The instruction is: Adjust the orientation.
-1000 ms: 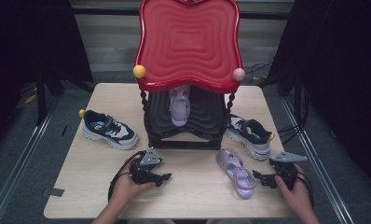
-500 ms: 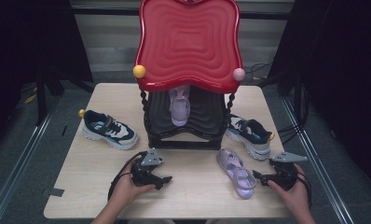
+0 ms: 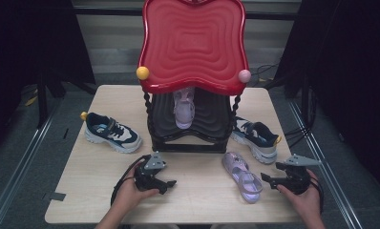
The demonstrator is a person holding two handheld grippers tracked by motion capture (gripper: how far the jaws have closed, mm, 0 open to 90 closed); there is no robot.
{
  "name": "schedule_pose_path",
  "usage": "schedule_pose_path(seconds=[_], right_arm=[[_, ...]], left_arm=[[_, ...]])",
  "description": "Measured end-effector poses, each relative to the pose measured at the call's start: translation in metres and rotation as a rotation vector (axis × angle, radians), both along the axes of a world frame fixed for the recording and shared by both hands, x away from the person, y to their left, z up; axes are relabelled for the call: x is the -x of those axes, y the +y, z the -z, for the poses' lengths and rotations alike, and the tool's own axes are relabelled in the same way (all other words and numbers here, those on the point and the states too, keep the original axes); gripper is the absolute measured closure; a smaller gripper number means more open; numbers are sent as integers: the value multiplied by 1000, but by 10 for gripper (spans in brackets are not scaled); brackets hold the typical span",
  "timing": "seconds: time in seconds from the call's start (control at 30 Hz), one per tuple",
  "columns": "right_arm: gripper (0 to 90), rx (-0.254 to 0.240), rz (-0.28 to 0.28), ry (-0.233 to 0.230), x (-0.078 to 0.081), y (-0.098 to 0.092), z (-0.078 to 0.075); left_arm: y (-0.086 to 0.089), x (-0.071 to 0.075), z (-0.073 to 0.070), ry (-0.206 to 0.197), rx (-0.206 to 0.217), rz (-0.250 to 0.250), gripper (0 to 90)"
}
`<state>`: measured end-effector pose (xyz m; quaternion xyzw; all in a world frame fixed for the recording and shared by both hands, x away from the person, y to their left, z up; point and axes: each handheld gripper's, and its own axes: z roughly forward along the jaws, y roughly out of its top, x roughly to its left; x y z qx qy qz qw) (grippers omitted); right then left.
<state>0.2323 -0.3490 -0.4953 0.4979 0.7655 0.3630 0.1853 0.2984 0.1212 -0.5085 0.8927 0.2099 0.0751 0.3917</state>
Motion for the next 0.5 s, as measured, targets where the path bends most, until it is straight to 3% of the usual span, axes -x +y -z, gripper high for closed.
schedule_pose_path(seconds=[0.5], right_arm=[[282, -46, -64, -67, 13, 13, -32]], left_arm=[[0, 0, 0, 2, 4, -3, 178]])
